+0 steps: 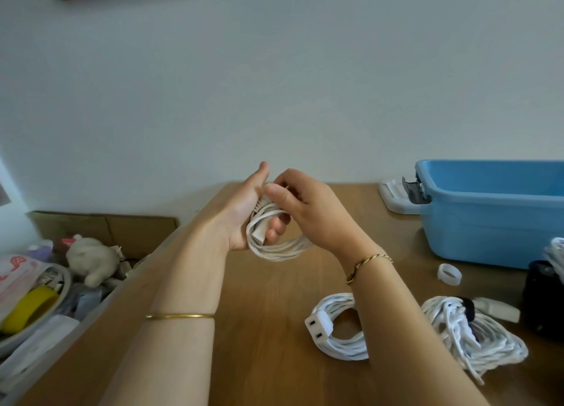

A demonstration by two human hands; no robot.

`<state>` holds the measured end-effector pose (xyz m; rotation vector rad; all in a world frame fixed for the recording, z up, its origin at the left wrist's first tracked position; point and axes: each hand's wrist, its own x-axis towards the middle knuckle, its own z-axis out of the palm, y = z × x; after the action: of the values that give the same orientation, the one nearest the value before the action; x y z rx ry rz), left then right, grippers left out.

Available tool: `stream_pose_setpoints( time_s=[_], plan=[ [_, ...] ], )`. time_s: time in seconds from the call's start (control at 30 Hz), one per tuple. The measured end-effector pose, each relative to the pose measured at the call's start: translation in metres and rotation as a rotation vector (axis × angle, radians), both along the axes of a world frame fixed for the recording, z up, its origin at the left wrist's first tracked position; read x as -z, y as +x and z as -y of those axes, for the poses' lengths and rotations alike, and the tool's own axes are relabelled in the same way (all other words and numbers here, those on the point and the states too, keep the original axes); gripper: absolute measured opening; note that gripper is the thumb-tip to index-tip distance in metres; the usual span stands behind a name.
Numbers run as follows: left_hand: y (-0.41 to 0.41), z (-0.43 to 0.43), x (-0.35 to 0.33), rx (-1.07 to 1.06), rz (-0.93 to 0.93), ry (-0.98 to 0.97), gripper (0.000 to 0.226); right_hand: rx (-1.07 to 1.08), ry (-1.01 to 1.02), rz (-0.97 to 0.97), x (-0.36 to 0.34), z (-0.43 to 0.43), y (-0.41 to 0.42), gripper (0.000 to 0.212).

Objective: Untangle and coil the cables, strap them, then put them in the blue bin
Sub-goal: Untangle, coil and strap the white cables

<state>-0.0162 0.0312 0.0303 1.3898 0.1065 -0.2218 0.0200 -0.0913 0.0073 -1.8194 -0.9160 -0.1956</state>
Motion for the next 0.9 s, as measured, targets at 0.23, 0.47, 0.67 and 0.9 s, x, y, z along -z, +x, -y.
stream_pose_setpoints(
  time_s=[0.23,0.47,0.67,0.9],
  plan=[
    [0.001,-0.006,-0.001,0.144,0.163,-0.038,0.055,0.243,0.082,0.051,0.0,0.006,0.008,0.03],
    [-0.002,0.003,0.0,0.043,0.312,0.279,0.021,0.33,0.129,-0.02,0.005,0.008,0.016,0.025],
    [0.0,-0.001,0.004,0.022,0.3,0.29,0.037,0.364,0.174,-0.074,0.011,0.004,0.018,0.017],
    [0.004,0.007,0.004,-0.078,0.333,0.181,0.007,0.264,0.349,-0.162,0.01,0.003,0.016,0.012]
  ],
)
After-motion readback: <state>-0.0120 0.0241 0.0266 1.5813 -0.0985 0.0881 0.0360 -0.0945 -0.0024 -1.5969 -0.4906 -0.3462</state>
